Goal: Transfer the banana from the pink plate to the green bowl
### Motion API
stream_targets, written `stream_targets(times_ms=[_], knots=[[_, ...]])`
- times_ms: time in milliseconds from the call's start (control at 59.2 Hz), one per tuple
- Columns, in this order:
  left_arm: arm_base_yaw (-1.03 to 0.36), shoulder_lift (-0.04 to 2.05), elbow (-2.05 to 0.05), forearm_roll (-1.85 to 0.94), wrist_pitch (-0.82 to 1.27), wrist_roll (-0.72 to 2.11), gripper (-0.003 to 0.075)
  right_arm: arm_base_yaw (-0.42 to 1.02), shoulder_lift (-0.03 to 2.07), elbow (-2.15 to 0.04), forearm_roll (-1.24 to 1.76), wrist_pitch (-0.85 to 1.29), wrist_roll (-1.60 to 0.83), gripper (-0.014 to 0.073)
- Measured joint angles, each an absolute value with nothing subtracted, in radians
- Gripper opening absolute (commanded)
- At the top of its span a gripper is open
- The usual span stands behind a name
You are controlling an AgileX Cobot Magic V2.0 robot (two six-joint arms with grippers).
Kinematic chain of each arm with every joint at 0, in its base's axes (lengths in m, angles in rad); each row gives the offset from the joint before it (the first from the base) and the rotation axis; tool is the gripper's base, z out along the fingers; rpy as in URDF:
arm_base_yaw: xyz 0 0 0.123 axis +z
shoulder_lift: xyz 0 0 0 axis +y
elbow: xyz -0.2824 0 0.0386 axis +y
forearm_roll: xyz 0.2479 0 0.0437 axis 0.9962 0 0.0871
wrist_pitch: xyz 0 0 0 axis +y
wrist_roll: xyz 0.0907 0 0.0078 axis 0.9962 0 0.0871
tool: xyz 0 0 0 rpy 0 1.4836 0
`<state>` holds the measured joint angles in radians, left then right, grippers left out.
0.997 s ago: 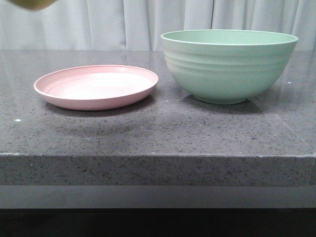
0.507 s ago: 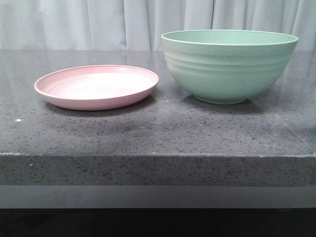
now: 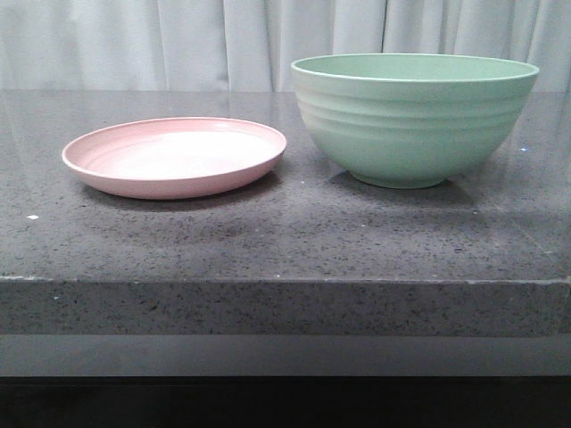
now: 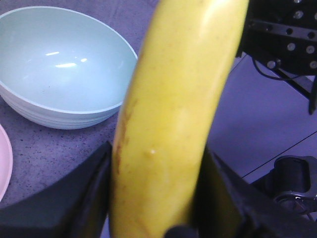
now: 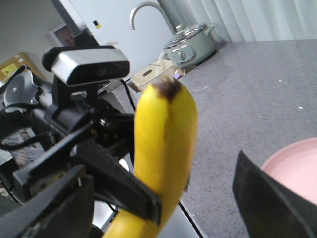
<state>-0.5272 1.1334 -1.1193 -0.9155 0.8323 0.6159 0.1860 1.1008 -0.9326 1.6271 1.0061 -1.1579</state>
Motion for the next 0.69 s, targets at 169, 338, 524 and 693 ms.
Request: stream_targets(times_ms=[169, 338, 524, 693], knots=[[-0.527, 1.133, -1.119, -0.915, 0.834, 0.618, 0.0241, 0.288, 1.186, -1.011, 1.646, 0.963, -1.159, 0.0591], [-0.527, 1.133, -1.119, -0.915, 0.834, 0.618, 0.0241, 0.375, 1.280, -1.082, 1.674, 0.946, -1.171, 0.0591], [-0.527, 1.133, -1.119, -0.915, 0.834, 0.620, 0.0241, 0.425, 1.332, -1.112, 1.688, 0.941, -1.209, 0.0584], [-0.527, 1.133, -1.119, -0.915, 0.837, 0.622, 0.0241, 0.428, 1.336, -1.114, 1.693, 0.929, -1.219, 0.0396]])
